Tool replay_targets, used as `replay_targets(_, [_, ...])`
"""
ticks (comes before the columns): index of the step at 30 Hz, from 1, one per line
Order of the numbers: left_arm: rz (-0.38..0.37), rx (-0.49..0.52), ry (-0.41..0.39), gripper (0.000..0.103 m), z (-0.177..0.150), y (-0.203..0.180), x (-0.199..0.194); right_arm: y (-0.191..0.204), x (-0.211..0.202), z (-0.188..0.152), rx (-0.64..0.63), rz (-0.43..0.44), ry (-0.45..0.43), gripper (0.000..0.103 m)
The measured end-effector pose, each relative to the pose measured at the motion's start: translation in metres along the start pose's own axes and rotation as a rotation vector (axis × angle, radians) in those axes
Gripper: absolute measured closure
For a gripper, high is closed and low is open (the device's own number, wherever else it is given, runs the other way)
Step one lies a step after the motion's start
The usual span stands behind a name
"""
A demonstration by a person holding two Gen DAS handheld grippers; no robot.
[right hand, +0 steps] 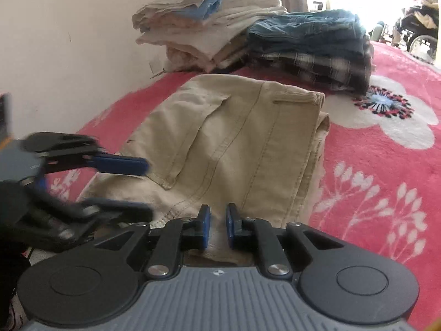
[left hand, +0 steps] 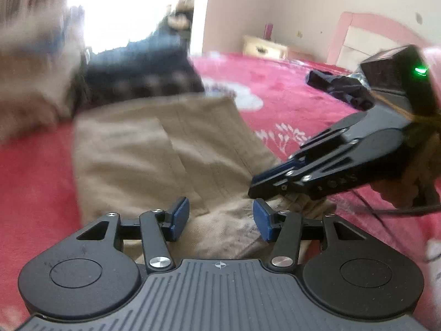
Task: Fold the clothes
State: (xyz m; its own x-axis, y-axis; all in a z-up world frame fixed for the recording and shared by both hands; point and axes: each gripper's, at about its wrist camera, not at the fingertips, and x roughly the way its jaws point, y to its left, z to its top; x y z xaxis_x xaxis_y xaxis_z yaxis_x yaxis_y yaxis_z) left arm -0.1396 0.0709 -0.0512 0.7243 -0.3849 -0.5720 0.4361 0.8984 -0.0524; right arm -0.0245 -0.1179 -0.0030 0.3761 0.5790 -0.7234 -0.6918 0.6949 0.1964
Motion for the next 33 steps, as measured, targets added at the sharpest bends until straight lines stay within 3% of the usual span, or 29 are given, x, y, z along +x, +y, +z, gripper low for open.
replay_targets(3, [0.022,0.127,-0.002,0.051,-0.019,-0.022,-0.019,0.003,-0.004,0.025,-0.045,0.027,0.07,0.088])
replay_targets(7, [0.057,0.178,-0.009,0.05,-0.039,-0.032,-0.022,0.0,-0.012,0.064,-0.026,0.081,0.004,0.088])
replay_targets(8, [0.052,0.155,-0.01,0.049,-0.039,-0.031,-0.022,0.0,-0.008,0.071,-0.031,0.061,-0.012,0.088])
replay_targets(11, [0.035,0.105,-0.014,0.048,-0.039,-0.026,-0.021,-0.011,0.033,0.071,-0.037,-0.107,0.045,0.092])
replay_targets(14, [0.019,0.106,0.005,0.049,-0.039,-0.024,-0.025,-0.02,0.054,0.057,-0.048,-0.149,0.074,0.095])
replay_targets(16, [0.032,0.144,0.035,0.049,-0.037,-0.024,-0.035,-0.004,0.053,0.07,-0.117,-0.192,0.119,0.094])
replay_targets(17, [0.069,0.16,0.049,0.049,-0.038,-0.023,-0.039,0.001,0.051,0.078,-0.124,-0.191,0.123,0.089])
replay_targets(20, [0.153,0.203,0.059,0.051,-0.039,-0.013,-0.047,0.021,0.041,0.107,-0.163,-0.093,0.043,0.089])
replay_targets(22, [0.14,0.17,0.06,0.051,-0.04,-0.003,-0.045,0.04,0.048,0.125,-0.223,-0.014,0.005,0.089])
replay_targets(25, [0.082,0.077,0.08,0.046,-0.044,0.003,-0.039,0.059,0.082,0.137,-0.323,0.03,-0.002,0.089])
replay_targets(28, [0.052,0.015,0.101,0.045,-0.051,0.004,-0.034,0.048,0.136,0.13,-0.351,-0.057,0.046,0.094])
replay_targets(29, [0.038,-0.009,0.11,0.045,-0.053,0.004,-0.033,0.039,0.151,0.125,-0.331,-0.095,0.056,0.102])
replay_targets(33, [0.007,-0.055,0.134,0.045,-0.06,-0.001,-0.028,0.031,0.153,0.127,-0.277,-0.098,0.043,0.103])
